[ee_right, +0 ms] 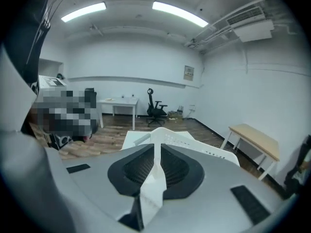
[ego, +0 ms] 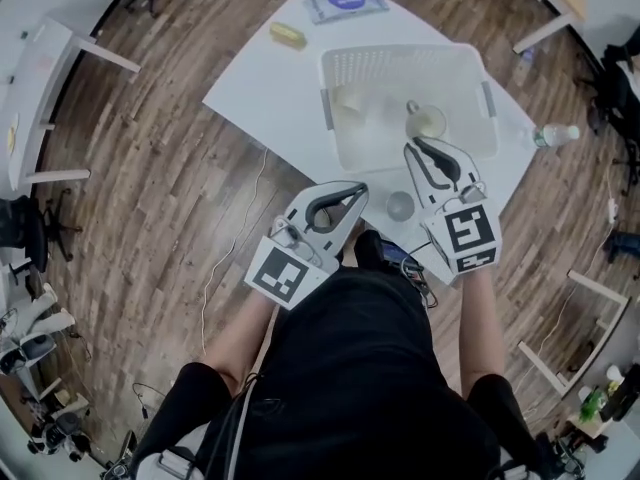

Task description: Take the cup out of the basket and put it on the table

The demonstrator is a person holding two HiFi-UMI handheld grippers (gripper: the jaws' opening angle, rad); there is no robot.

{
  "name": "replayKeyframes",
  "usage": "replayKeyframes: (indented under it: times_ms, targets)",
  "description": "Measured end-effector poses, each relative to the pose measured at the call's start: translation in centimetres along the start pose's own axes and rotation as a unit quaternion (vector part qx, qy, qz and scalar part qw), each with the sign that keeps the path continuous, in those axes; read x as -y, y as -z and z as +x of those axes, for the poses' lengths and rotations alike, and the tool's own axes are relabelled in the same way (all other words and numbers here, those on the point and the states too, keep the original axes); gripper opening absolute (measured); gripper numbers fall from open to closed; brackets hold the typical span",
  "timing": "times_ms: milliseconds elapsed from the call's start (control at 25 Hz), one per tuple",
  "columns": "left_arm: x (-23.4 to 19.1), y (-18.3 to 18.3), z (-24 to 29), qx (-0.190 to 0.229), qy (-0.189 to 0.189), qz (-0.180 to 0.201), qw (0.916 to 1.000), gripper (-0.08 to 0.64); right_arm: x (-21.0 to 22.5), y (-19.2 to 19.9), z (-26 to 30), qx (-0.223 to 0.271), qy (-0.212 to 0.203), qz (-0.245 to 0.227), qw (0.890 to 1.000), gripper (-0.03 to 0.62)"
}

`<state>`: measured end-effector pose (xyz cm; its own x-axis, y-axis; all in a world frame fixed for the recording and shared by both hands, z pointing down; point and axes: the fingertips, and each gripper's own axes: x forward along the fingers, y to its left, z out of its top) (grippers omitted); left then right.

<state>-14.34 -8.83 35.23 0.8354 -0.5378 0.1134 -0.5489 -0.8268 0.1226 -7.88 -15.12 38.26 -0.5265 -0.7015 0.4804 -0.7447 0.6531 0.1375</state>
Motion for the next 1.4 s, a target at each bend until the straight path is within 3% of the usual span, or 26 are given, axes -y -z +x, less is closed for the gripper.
replayKeyframes:
  times_ms: [160, 280, 360, 640, 760, 920, 1120, 1400]
  targets:
    - [-1.3, 0.9, -1.3, -0.005, -0.015, -0.001, 0.9999, 0.009, 1.4, 0.1, 4.5, -0.048, -0.035, -0.063, 0.996, 0.036]
    - [-2.2, 1.6, -2.4, -0.009, -0.023, -0.006, 0.9997, 0.009, 1.7, 1.0, 8.4, -0.089, -0.084, -0.075, 0.99, 0.122]
    - [-2.8, 1.9, -2.9, -0.009, -0.028, -0.008, 0.9995, 0.009, 1.6, 1.8, 10.9, -0.111, -0.106, -0.089, 0.984, 0.144]
    - [-4.8, 3.5, -4.3, -0.021, -0.037, -0.016, 0.999, 0.009, 0.5, 7.8, 18.8, -0.215, -0.169, -0.169, 0.947, 0.174]
    - [-5.3, 4.0, -4.8, -0.024, -0.038, -0.013, 0.9989, 0.009, 0.0, 10.4, 21.2, -0.242, -0.17, -0.202, 0.934, 0.175]
    - [-6.4, 4.5, -5.8, -0.024, -0.048, -0.019, 0.9983, 0.009, -0.1, 12.8, 23.6, -0.269, -0.135, -0.256, 0.919, 0.175]
    - [-7.3, 5.0, -6.7, -0.03, -0.057, -0.027, 0.9975, 0.009, -0.7, 14.2, 25.3, -0.277, -0.114, -0.252, 0.92, 0.175]
    - [-7.9, 5.3, -7.2, -0.036, -0.058, -0.027, 0.9973, 0.009, 0.0, 15.9, 25.9, -0.294, -0.115, -0.285, 0.905, 0.152]
